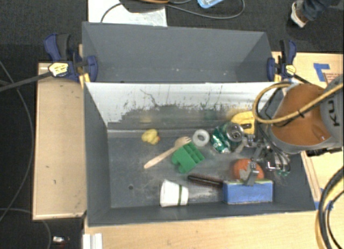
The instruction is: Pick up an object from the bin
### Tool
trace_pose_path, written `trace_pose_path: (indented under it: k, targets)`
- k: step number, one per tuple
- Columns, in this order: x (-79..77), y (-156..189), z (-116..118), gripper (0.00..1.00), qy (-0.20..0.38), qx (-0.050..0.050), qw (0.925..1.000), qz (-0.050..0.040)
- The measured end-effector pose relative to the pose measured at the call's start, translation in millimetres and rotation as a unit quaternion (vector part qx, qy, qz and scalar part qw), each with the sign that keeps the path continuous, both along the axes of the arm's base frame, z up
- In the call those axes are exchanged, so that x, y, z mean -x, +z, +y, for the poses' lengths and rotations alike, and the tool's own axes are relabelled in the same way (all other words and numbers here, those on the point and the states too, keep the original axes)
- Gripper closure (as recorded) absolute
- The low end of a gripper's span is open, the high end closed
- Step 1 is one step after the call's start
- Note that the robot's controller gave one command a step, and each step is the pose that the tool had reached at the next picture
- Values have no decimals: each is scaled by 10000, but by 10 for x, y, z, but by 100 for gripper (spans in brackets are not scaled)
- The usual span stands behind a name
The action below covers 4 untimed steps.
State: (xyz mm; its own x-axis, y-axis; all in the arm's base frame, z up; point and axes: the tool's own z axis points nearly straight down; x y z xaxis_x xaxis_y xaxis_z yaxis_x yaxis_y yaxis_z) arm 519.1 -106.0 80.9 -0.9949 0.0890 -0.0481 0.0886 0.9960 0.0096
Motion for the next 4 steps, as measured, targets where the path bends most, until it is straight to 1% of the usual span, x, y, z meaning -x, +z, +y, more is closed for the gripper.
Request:
trace_pose_path:
  k: [1,4]
  targets:
    - [107,-83,134,100,-1344,-14,9909,26]
    - [105,-37,133,100,-1321,-11,9912,15]
